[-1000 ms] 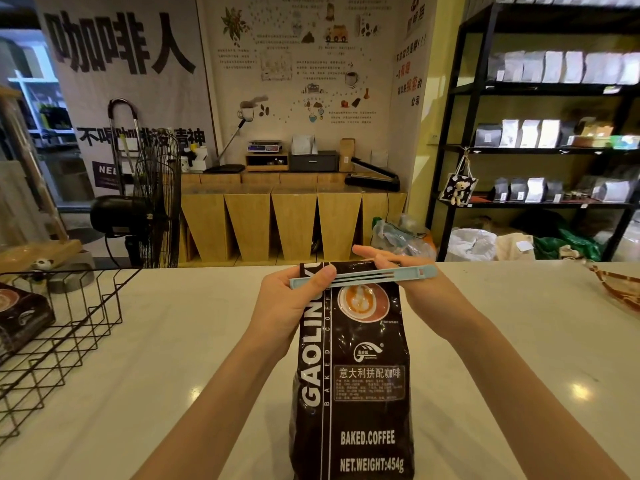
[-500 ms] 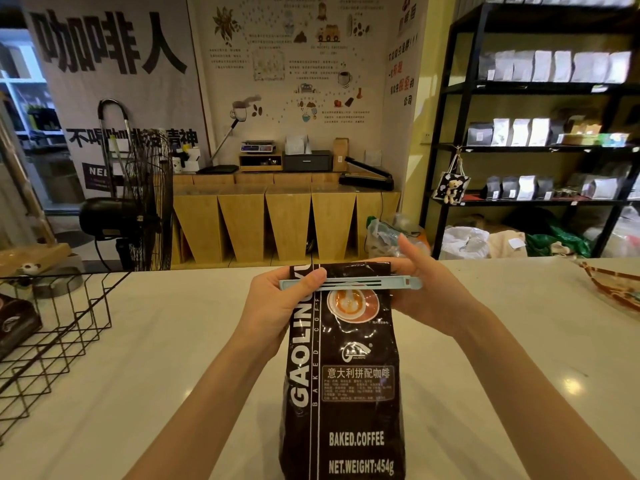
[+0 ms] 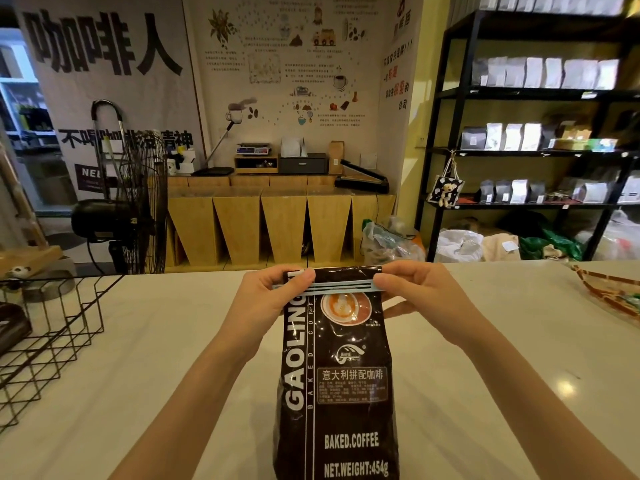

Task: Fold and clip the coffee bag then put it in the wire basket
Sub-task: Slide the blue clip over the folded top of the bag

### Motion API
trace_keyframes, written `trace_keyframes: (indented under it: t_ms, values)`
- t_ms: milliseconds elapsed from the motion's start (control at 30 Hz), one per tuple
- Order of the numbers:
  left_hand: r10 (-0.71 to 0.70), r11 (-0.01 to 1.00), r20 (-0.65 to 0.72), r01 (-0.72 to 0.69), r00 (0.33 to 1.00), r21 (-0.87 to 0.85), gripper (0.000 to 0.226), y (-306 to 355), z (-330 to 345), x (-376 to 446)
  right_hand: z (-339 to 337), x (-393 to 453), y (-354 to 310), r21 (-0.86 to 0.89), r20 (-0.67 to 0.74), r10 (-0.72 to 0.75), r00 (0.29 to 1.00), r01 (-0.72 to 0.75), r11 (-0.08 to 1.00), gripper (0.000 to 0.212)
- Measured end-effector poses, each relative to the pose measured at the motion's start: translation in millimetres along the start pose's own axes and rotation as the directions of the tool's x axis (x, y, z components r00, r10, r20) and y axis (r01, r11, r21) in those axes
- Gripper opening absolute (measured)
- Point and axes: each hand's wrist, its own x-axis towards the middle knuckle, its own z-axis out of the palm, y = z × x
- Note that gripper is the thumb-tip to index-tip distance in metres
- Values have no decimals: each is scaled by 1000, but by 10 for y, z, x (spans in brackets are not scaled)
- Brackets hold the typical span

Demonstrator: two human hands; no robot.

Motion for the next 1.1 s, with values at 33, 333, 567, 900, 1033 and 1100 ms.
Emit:
trace_keyframes:
  t_ms: [33,333,567,900,1033,1100]
  values:
    - [14,1000,-2,-14,1000,27,11,1,-10,1,19,1,13,-2,-11,-10,1000,10,1000,13]
    - [144,973,62,-152,988,176,18,61,-94,27,70,-17,73,19,-63,-51,997,52,998,16]
    - [220,948,41,-224,975,227,19,38,-138,38,110,2,85,-4,-54,-44,998,44,999,16]
    - [64,976,174,-98,983,193,24,97,-262,36,149,0,109,-21,-75,-49,996,47,999,17]
    - [-113,974,320,41,940,224,26,130,-437,25,143,6,142,26,-97,-15,995,17,1000,21]
    - [-111,986,254,74,961,151,19,130,-492,39,143,8,146,38,-92,-1,996,5,999,21]
